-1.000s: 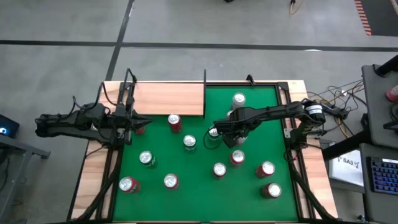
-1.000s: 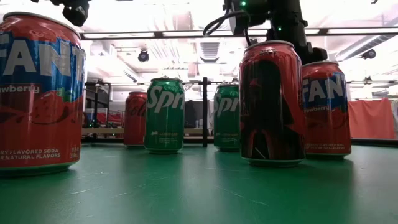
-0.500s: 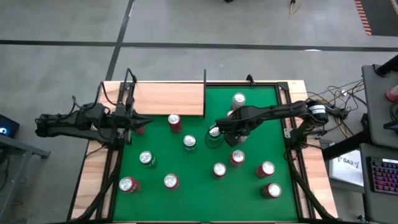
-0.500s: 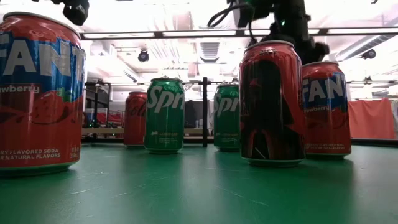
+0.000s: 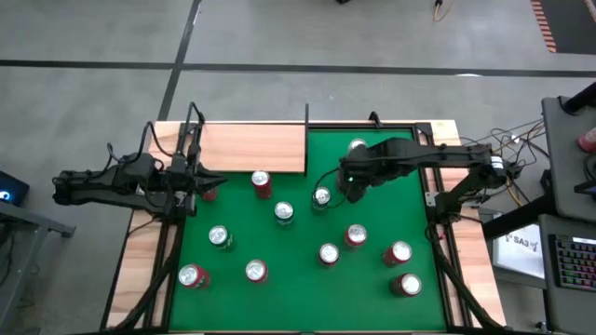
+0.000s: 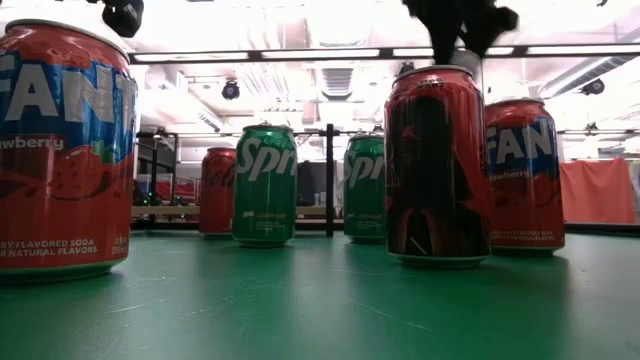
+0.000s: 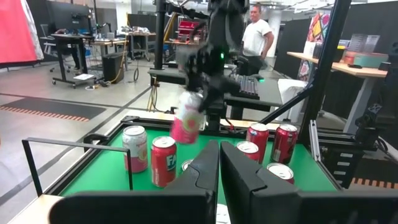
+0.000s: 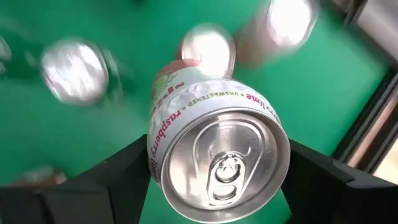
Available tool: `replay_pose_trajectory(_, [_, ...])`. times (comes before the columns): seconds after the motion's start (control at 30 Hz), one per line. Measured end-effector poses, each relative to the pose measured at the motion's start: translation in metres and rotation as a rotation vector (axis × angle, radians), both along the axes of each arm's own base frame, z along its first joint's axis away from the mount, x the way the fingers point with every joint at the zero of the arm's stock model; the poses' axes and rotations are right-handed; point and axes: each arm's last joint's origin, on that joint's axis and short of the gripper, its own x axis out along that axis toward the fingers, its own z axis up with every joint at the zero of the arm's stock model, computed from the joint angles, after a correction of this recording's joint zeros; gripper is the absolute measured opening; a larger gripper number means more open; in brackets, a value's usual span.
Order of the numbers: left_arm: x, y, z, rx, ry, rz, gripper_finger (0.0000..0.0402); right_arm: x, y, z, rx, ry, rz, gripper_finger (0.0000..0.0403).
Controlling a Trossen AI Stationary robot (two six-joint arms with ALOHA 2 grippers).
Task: Place canned beverage on shelf
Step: Put the pink-white soda can on the shelf
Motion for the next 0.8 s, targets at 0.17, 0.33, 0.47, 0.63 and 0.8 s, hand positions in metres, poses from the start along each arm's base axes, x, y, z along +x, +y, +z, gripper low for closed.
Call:
replay_pose_trajectory(0.17, [0.0, 0.0, 0.003, -0.001, -0.03, 0.0, 0.0, 0.013, -0.006, 0.035, -0.253, -0.185, 0.076, 0.0283])
replay_pose_trajectory(0.33, [0.0, 0.0, 0.004, -0.001, -0.044, 0.0, 0.0, 0.032, -0.007, 0.064, -0.404, -0.388, 0.214, 0.0283])
replay_pose_trajectory(0.47, [0.0, 0.0, 0.005, 0.015, -0.054, 0.0, 0.0, 0.053, -0.006, 0.08, -0.528, -0.593, 0.331, 0.0283])
replay_pose_trajectory(0.63, [0.0, 0.0, 0.009, 0.03, -0.093, 0.002, 0.0, 0.086, -0.003, 0.076, -0.565, -0.745, 0.495, 0.0283])
replay_pose_trajectory(0.8, [-0.001, 0.0, 0.012, 0.017, -0.123, 0.002, 0.0, 0.12, -0.005, 0.051, -0.586, -0.715, 0.557, 0.0283])
